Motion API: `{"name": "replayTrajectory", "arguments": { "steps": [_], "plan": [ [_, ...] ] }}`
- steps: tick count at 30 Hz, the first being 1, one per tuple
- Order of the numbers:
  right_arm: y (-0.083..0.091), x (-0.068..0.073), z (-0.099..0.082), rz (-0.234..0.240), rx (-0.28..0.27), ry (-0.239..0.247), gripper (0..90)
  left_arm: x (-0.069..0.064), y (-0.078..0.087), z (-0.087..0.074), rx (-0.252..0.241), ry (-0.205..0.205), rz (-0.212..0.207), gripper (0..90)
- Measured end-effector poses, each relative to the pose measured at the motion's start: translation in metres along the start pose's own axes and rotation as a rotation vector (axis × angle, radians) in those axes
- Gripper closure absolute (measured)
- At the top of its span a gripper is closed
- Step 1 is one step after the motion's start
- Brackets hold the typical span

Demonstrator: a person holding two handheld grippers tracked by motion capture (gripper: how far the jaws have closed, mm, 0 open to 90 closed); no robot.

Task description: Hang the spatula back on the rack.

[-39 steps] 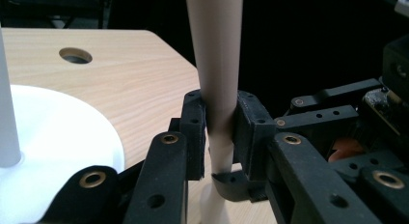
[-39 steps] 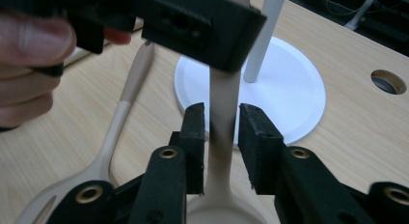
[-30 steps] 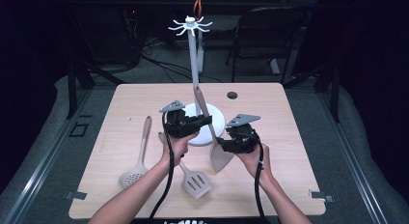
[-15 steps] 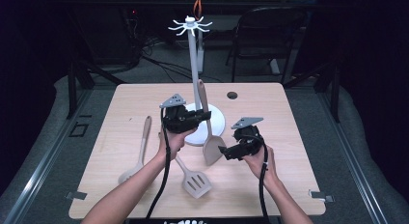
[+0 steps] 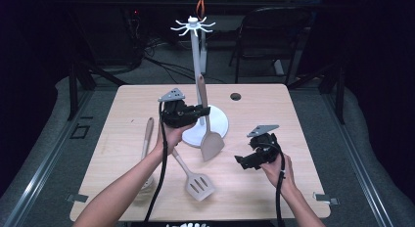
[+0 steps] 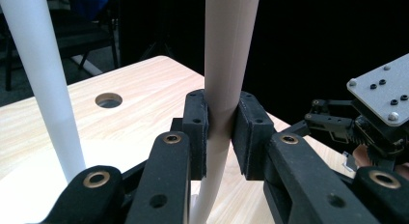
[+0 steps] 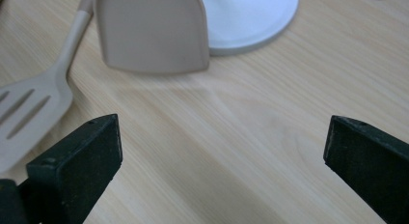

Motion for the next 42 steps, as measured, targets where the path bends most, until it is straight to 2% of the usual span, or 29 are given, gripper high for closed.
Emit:
{"name": "replayTrajectory", "arguments": {
  "steps": [3,6,15,27,29,33,42],
  "plan": [
    [0.003,-0.009,-0.004,-0.004,0.000,-0.030,0.0,0.002,-0.001,0.002,0.003,-0.004,0.000,77.0],
    [0.003,-0.014,-0.003,-0.013,-0.006,-0.036,0.0,0.003,-0.003,0.005,0.006,-0.017,-0.012,77.0],
    [0.002,-0.014,-0.001,-0.002,-0.001,-0.025,0.2,0.007,-0.002,0.016,0.008,-0.035,-0.039,77.0],
    [0.001,-0.014,-0.001,0.001,0.011,-0.016,1.0,0.022,0.009,0.036,-0.001,-0.054,-0.039,77.1],
    [0.000,-0.014,-0.001,0.000,0.012,-0.016,1.0,0.024,0.009,0.038,0.015,-0.061,-0.028,77.0],
    [-0.001,-0.013,-0.001,0.001,0.015,-0.014,1.1,0.026,0.009,0.042,0.026,-0.085,-0.025,77.0],
    [0.000,-0.013,-0.001,0.002,0.011,-0.012,1.1,0.025,0.012,0.063,0.007,-0.114,-0.023,77.0]
  ]
}}
Point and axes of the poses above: each handheld gripper's, and its own axes: y roughly backward along the jaws, z roughly out of its top, x roughly to its left, the point moved 8 cm from there along -y, roughly forward along the jaws, and after that the axes turned 5 degrees about -y, right-handed, at the moved point
